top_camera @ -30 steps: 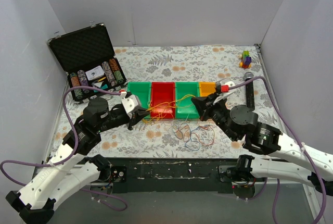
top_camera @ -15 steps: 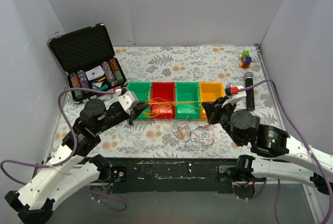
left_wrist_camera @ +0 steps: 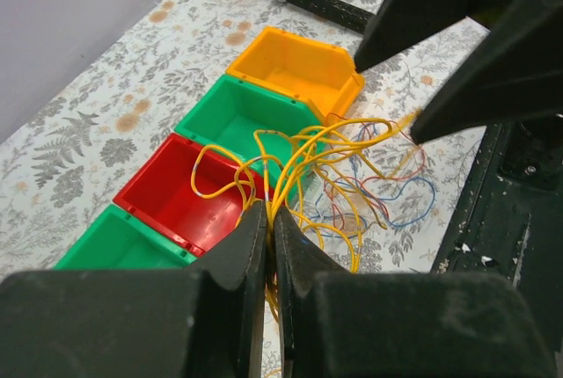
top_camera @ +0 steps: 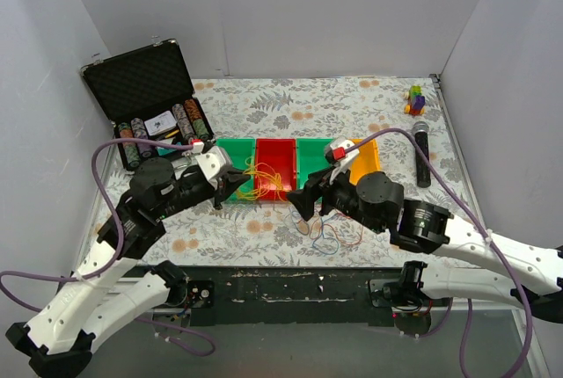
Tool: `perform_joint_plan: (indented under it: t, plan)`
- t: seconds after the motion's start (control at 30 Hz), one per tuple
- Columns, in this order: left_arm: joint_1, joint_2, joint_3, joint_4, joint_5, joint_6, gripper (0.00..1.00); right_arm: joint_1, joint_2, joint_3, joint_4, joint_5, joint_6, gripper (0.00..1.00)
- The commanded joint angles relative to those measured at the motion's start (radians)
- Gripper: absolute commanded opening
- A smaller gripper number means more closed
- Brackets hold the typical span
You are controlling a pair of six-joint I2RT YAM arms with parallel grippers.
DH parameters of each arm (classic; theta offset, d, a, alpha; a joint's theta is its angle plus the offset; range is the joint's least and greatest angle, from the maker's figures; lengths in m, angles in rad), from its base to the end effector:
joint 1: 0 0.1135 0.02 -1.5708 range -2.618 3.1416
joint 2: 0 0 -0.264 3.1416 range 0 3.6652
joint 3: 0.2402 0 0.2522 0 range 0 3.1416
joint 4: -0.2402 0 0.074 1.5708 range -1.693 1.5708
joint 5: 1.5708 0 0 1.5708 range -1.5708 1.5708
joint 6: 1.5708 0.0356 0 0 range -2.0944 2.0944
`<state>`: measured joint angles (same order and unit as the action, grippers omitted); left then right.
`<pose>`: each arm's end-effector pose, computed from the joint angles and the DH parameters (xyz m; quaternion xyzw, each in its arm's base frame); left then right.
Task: Untangle the cables
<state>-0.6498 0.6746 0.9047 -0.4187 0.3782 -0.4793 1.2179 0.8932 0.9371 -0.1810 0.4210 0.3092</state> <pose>0.1066 -0.0975 0.3726 0.1838 0.7439 -0.4573 0.4514 0.0835 0.1846 0.3753 -0.2002 0.7227 0.3305 0.5731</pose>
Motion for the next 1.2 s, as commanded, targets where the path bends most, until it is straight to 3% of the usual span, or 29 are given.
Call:
perform_joint_plan:
  t: [0.0,0.23,0.6,0.87,1.17]
  plan:
    - [0.007,0.003,0.088,0.021,-0.067,-0.007,0.0,0.0,-0.086,-0.004,0.135,-0.129,-0.047,0.84]
    - [0.007,0.017,0.161,0.055,-0.078,-0.039,0.0,0.002,-0.149,-0.055,0.091,-0.149,-0.047,0.85]
    - [0.009,0.056,0.307,-0.029,0.064,-0.024,0.0,0.0,-0.149,-0.083,0.087,-0.155,-0.078,0.8]
    - [0.01,0.063,0.307,-0.042,0.09,-0.03,0.0,0.0,-0.082,-0.032,0.135,-0.254,-0.09,0.71]
    - [0.012,0.052,0.255,-0.055,0.084,-0.016,0.0,0.002,-0.046,0.008,0.153,-0.312,-0.093,0.46]
